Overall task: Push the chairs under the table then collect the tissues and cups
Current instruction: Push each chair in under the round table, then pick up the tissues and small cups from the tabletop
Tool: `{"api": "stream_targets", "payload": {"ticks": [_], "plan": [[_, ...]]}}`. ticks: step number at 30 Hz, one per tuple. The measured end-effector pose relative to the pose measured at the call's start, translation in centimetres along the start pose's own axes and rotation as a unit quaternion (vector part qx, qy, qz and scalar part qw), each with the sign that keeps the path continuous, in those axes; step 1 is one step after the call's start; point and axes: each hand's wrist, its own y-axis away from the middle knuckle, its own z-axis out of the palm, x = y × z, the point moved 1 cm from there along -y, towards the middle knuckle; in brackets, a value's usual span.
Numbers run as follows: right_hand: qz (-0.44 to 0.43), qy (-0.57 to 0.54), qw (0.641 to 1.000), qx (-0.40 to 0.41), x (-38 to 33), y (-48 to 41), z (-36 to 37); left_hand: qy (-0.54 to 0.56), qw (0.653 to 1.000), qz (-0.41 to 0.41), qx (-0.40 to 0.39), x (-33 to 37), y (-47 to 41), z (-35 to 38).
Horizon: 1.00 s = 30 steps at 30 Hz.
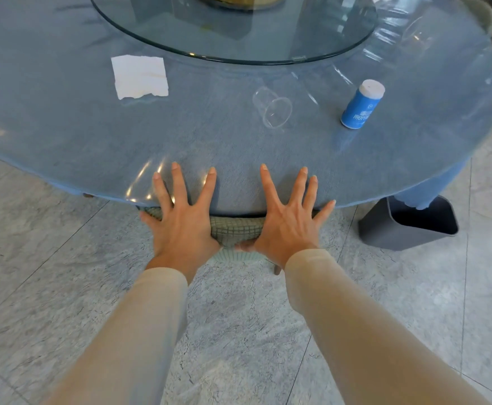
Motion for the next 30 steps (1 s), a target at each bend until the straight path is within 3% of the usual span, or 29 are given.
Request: {"api": "stream_targets", "payload": {"ticks": [5,8,15,21,30], "plan": [[-0.014,0.026,0.999,-0.031,0.3,1.6,-2.3,-0.091,0.995,0.032,0.01,0.1,1.3,-2.4],[-0.066,0.076,0.995,0.004,0.9,3.1,-6.1,-0.153,0.983,0.086,0.056,0.6,2.3,-6.1],[-0.056,0.089,0.98,0.168,2.5,5.1,-22.2,-0.151,0.966,0.132,0.165,5.8,4.1,-21.3],[-0.037,0.092,0.961,0.257,3.4,7.0,-35.9,-0.128,0.949,0.129,0.259,9.1,6.9,-34.7],[-0.018,0.096,0.949,0.3,4.2,6.1,-44.5,-0.113,0.945,0.114,0.284,10.1,6.1,-41.0]]}}
